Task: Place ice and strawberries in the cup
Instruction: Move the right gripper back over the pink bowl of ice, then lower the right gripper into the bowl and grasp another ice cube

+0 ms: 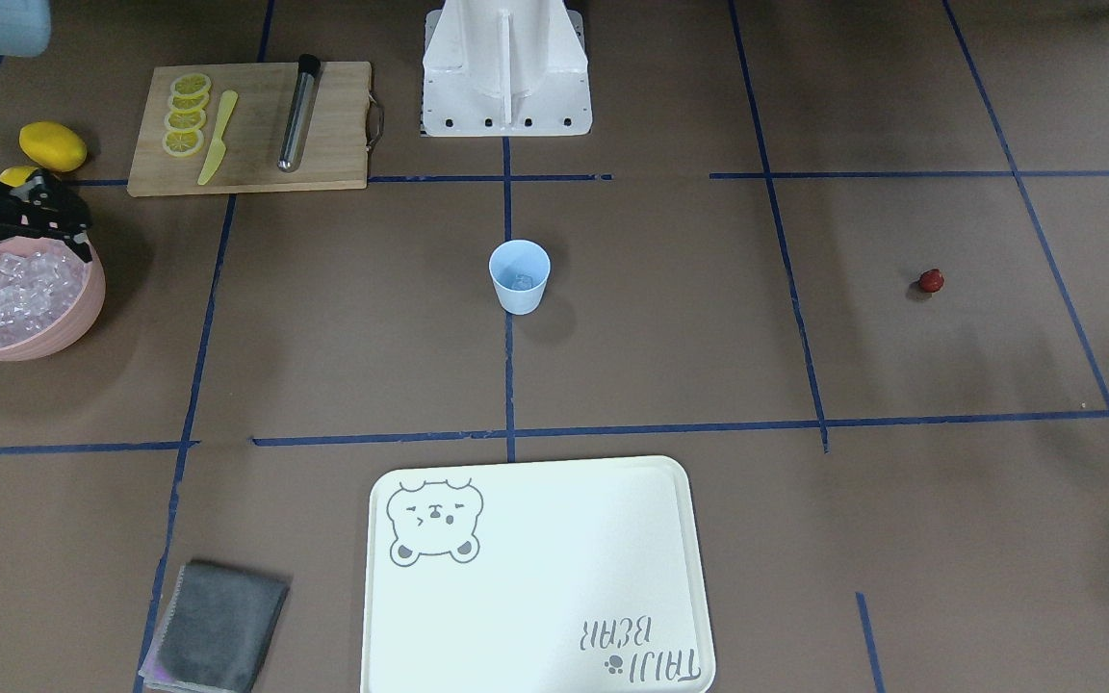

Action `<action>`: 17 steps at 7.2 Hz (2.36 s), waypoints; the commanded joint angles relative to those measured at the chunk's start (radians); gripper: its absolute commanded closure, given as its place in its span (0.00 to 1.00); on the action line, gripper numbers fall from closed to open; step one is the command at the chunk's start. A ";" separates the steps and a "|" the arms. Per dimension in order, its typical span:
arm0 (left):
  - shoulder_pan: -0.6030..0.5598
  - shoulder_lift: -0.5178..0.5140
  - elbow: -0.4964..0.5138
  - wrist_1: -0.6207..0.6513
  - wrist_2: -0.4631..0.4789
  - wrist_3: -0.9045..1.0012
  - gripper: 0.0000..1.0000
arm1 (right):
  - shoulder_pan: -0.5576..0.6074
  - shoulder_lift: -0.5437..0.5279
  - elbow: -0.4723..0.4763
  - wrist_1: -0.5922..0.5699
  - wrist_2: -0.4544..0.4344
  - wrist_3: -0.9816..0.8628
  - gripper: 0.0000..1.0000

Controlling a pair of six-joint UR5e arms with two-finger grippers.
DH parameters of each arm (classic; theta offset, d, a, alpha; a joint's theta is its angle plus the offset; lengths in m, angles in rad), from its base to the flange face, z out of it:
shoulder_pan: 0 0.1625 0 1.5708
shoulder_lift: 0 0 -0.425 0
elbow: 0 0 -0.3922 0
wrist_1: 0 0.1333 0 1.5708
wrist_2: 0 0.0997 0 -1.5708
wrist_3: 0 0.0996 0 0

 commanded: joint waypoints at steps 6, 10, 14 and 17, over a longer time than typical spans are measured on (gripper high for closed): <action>0.000 0.000 -0.002 0.000 0.000 0.000 0.00 | 0.001 -0.104 -0.187 0.342 -0.029 0.198 0.02; 0.000 0.000 0.000 0.001 0.000 0.000 0.00 | -0.134 -0.188 -0.188 0.550 -0.113 0.388 0.04; 0.000 0.000 0.000 0.001 0.000 0.000 0.00 | -0.168 -0.194 -0.204 0.551 -0.142 0.388 0.16; 0.000 0.000 -0.002 0.000 -0.002 0.000 0.00 | -0.168 -0.185 -0.214 0.551 -0.139 0.385 0.74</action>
